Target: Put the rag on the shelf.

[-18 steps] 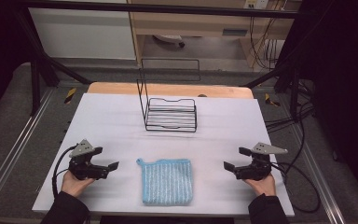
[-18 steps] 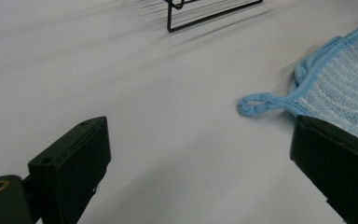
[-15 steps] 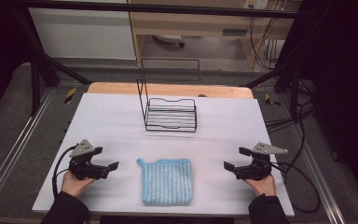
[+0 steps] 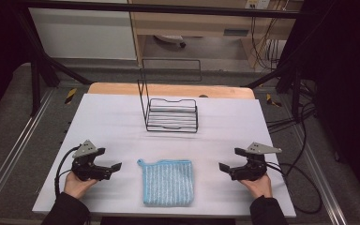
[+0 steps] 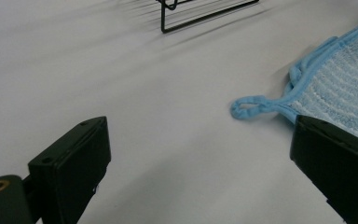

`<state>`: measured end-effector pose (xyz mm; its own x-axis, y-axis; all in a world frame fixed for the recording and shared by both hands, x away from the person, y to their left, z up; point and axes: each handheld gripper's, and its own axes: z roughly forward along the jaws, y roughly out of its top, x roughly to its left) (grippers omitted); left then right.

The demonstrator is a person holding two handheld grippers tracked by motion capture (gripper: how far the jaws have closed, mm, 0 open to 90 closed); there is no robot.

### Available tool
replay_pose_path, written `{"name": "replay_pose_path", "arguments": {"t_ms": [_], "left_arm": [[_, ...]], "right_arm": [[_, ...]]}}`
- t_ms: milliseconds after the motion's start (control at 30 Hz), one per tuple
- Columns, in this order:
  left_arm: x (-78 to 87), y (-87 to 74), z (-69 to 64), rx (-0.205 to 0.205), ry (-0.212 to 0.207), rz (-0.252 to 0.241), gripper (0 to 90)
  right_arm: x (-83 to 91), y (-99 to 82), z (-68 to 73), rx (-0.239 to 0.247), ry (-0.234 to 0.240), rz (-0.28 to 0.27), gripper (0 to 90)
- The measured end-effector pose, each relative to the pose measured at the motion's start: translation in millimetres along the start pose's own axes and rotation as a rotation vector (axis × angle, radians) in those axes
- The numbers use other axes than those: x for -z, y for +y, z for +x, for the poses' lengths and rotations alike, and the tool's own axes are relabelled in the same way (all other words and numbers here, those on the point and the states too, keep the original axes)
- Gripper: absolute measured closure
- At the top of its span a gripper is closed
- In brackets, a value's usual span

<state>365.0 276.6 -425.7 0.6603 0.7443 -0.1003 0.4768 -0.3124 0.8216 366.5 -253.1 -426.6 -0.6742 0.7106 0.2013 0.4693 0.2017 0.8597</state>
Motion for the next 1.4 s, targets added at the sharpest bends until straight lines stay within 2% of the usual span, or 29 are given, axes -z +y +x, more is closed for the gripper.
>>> {"name": "replay_pose_path", "arguments": {"t_ms": [467, 600, 767, 833, 933, 1067, 1100, 1133, 1333, 1400], "left_arm": [[-8.2, 5.4, -17.5, -0.024, -0.024, 0.028, 5.7], [-11.1, 6.7, -23.1, -0.021, -0.033, 0.032, 6.7], [-15.3, 8.5, -34.6, -0.018, -0.056, 0.048, 9.2], [-17.6, 9.8, -41.9, -0.02, -0.068, 0.059, 10.7], [-19.1, 10.7, -47.5, -0.018, -0.079, 0.066, 13.4], [-24.2, 12.1, -65.1, -0.025, -0.109, 0.098, 17.3], [-24.2, 12.1, -65.1, -0.025, -0.109, 0.098, 18.8], [-26.4, 11.8, -72.1, -0.03, -0.118, 0.117, 20.3], [-30.6, 9.7, -85.9, -0.029, -0.145, 0.16, 29.3], [-32.0, 7.8, -93.4, -0.012, -0.166, 0.18, 33.2]], "right_arm": [[-38.8, 12.3, 35.3, 0.048, 0.068, 0.056, 1.8], [-46.7, 11.9, 42.8, 0.028, 0.097, 0.058, 2.8], [-56.0, 12.7, 51.5, 0.04, 0.098, 0.076, 4.6], [-59.6, 12.7, 54.5, 0.027, 0.102, 0.085, 5.5], [-64.8, 12.9, 59.0, 0.045, 0.089, 0.106, 7.9], [-70.0, 11.6, 64.2, 0.044, 0.08, 0.121, 11.4], [-70.7, 11.4, 65.4, 0.043, 0.075, 0.127, 12.4], [-71.6, 11.1, 66.0, 0.056, 0.071, 0.125, 13.9], [-77.9, 7.6, 74.0, 0.096, 0.059, 0.159, 25.8], [-79.3, 6.9, 74.7, 0.087, 0.063, 0.166, 32.1]]}}
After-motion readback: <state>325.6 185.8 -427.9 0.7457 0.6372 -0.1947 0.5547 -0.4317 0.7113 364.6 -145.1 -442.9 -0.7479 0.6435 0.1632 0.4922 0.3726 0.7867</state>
